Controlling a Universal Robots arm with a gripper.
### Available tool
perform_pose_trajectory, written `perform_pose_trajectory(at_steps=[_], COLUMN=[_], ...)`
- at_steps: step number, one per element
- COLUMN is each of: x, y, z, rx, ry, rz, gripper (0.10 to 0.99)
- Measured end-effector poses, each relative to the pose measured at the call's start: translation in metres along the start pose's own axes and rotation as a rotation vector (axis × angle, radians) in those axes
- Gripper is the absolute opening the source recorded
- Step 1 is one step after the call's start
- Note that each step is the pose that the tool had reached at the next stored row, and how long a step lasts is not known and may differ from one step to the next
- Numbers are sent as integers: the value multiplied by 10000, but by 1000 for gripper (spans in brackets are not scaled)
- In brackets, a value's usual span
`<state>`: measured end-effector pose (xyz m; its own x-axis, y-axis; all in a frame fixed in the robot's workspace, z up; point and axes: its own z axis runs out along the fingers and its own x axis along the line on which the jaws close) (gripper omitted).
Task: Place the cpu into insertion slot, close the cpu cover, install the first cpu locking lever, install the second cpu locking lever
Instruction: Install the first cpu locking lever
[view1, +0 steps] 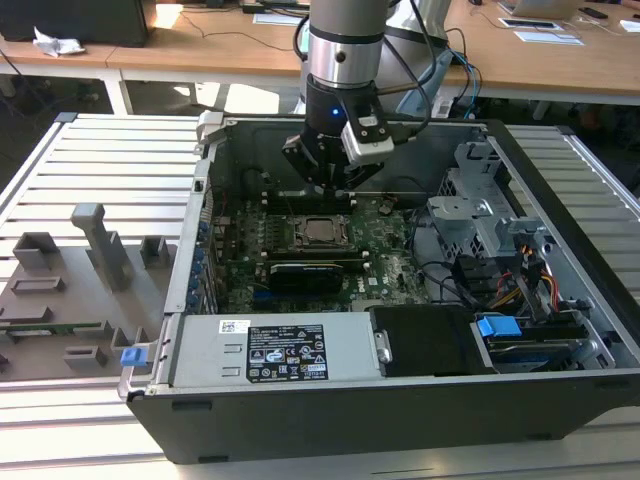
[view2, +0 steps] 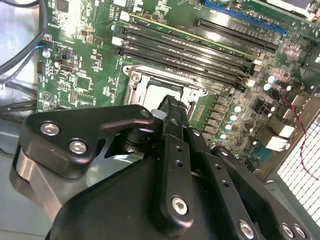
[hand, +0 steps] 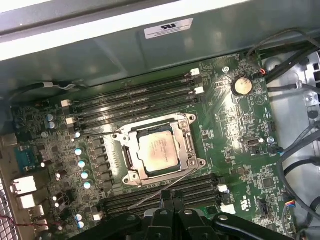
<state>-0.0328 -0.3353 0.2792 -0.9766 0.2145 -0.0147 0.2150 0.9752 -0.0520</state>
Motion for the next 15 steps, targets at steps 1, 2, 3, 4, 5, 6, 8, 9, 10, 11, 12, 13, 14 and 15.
perform_pose_trajectory(at_steps=[1, 2, 3, 4, 5, 6, 8, 9, 10, 11, 12, 13, 14, 15], x=[0, 0, 0, 0, 0, 0, 0, 0, 0, 0, 0, 0, 0, 0], y=[0, 0, 0, 0, 0, 0, 0, 0, 0, 0, 0, 0, 0, 0], z=[0, 0, 0, 0, 0, 0, 0, 0, 0, 0, 0, 0, 0, 0], rx=[-2, -4, -6, -8, -11, -14, -18, -20, -21, -23, -24, -25, -26, -29], ry=[-7, -12, -21, -28, -40, -49, -65, -70, -75, -79, -84, -89, -93, -102], rz=[-137, -233, -402, -550, -765, -938, -1251, -1356, -1437, -1528, -1613, -1709, -1794, -1969], gripper=[106, 106, 106, 106, 106, 106, 106, 106, 106, 106, 106, 106, 106, 106])
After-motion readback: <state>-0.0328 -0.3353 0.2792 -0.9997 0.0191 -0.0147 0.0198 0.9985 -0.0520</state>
